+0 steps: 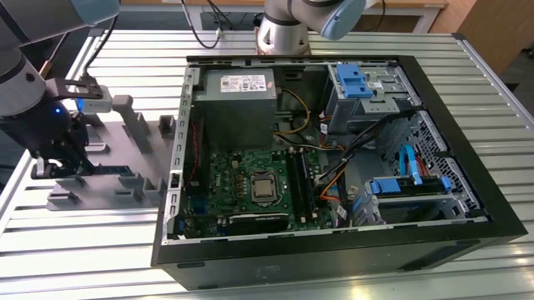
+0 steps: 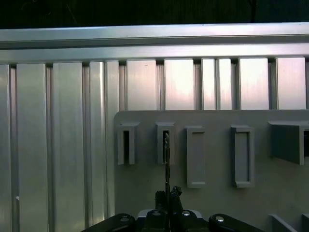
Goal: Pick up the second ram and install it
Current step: 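Pick up the second ram and move it above second insertion slot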
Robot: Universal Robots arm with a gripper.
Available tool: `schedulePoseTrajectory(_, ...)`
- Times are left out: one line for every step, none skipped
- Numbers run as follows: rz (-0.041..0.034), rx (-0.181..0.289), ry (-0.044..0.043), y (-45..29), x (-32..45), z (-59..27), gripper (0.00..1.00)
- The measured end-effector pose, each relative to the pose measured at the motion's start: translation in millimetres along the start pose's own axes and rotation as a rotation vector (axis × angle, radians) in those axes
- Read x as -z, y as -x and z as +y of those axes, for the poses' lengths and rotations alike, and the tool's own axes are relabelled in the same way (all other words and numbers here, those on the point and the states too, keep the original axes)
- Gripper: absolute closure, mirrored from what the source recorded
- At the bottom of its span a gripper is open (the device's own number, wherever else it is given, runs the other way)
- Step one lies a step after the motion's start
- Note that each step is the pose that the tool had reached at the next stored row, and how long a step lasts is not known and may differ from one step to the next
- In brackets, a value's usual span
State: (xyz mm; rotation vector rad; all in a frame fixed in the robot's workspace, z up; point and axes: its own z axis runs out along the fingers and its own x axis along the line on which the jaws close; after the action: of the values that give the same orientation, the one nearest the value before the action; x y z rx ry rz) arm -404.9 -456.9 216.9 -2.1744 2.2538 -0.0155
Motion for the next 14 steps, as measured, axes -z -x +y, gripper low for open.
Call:
schedulePoseTrajectory(0.0,0.0,0.0,0.0,0.8,0.0,0.86)
schedulePoseTrajectory(0.0,0.0,0.0,0.0,1.8,0.0,0.86)
schedulePoseTrajectory(0.0,0.0,0.0,0.0,2.8,0.0,0.86)
schedulePoseTrajectory(0.0,0.0,0.0,0.0,3.7,-0.1,0.86)
schedulePoseTrajectory(0.0,0.0,-0.0001,0.0,4.7,-0.1,0.86)
schedulePoseTrajectory(-0.0001,0.0,-0.0001,0.0,5.6,-0.1,0.86)
schedulePoseTrajectory(0.0,0.0,0.0,0.0,6.6,-0.1,0.86)
schedulePoseTrajectory(0.0,0.0,0.0,0.0,8.0,-0.1,0.86)
schedulePoseTrajectory(0.0,0.0,0.0,0.0,9.7,-0.1,0.86)
schedulePoseTrajectory(0.0,0.0,0.0,0.0,11.5,-0.2,0.86)
schedulePoseTrajectory(-0.0001,0.0,-0.0001,0.0,13.2,-0.2,0.86)
schedulePoseTrajectory(-0.0001,0.0,-0.0001,0.0,14.8,-0.2,0.86)
schedulePoseTrajectory(-0.0001,0.0,-0.0001,0.0,16.2,-0.2,0.86)
schedulePoseTrajectory(-0.0001,0.0,-0.0001,0.0,17.3,-0.2,0.86)
